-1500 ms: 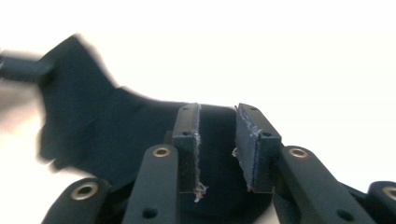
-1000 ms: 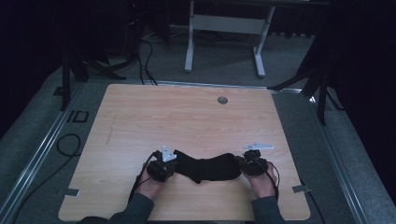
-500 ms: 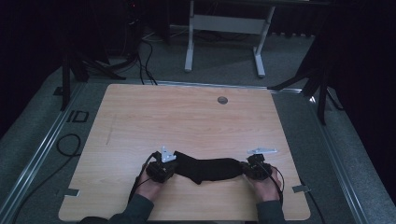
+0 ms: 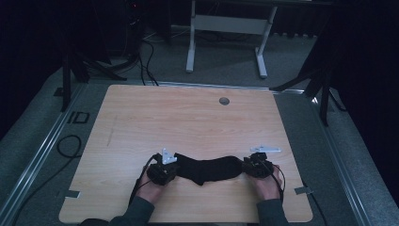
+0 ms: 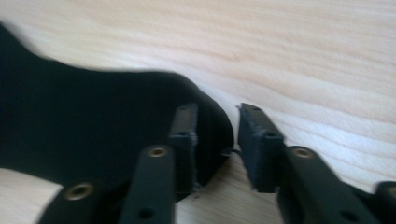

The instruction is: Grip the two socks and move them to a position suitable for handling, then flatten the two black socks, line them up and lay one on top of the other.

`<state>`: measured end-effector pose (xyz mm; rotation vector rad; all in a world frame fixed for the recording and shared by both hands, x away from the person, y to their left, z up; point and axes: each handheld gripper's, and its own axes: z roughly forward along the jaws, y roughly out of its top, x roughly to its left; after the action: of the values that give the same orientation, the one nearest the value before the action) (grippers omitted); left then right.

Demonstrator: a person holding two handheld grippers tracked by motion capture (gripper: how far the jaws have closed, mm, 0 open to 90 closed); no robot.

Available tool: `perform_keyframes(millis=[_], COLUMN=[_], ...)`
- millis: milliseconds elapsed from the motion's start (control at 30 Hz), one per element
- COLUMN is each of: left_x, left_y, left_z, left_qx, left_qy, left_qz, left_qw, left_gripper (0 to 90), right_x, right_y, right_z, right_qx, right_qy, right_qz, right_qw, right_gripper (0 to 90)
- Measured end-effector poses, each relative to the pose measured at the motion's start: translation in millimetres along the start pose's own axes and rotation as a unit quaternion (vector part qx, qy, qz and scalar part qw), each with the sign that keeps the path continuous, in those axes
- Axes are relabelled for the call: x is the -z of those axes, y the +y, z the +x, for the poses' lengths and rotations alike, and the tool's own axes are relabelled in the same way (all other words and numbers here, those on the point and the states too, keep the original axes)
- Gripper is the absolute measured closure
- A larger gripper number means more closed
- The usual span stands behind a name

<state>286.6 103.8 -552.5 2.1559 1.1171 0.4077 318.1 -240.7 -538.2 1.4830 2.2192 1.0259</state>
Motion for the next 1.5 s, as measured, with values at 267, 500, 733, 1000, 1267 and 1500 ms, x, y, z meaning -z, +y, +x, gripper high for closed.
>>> perform_keyframes(millis=[267, 500, 733, 1000, 1267, 1500], left_x=[3.3, 8.2, 10.3, 18.0, 17.1, 14.9], left_y=[1.8, 2.3, 2.7, 2.1, 2.0, 1.1], left_z=[7.6, 16.9, 16.2, 28.3, 28.3, 32.0], left_qx=[0.017, 0.028, 0.027, 0.049, 0.050, 0.056], left_qy=[-0.006, -0.001, 0.003, 0.021, 0.024, 0.036], left_qz=[-0.023, -0.033, -0.044, -0.065, -0.063, -0.057], left_qw=[0.9996, 0.9991, 0.9987, 0.9965, 0.9965, 0.9962], left_gripper=[65.5, 60.5, 60.4, 60.4, 60.0, 58.3], right_x=[21.3, 32.1, 32.0, 37.2, 34.4, 33.2], right_y=[7.1, 9.1, 7.5, 6.5, 4.1, 2.1], right_z=[-1.4, -4.7, -7.4, -15.2, -16.5, -22.7], right_qx=[-0.010, -0.016, -0.019, -0.029, -0.028, -0.034], right_qy=[0.027, 0.041, 0.039, 0.032, 0.024, 0.019], right_qz=[-0.051, -0.071, -0.067, -0.072, -0.066, -0.065], right_qw=[0.9982, 0.9965, 0.9968, 0.9964, 0.9971, 0.9971], right_gripper=[52.5, 52.3, 52.4, 52.7, 52.8, 52.7])
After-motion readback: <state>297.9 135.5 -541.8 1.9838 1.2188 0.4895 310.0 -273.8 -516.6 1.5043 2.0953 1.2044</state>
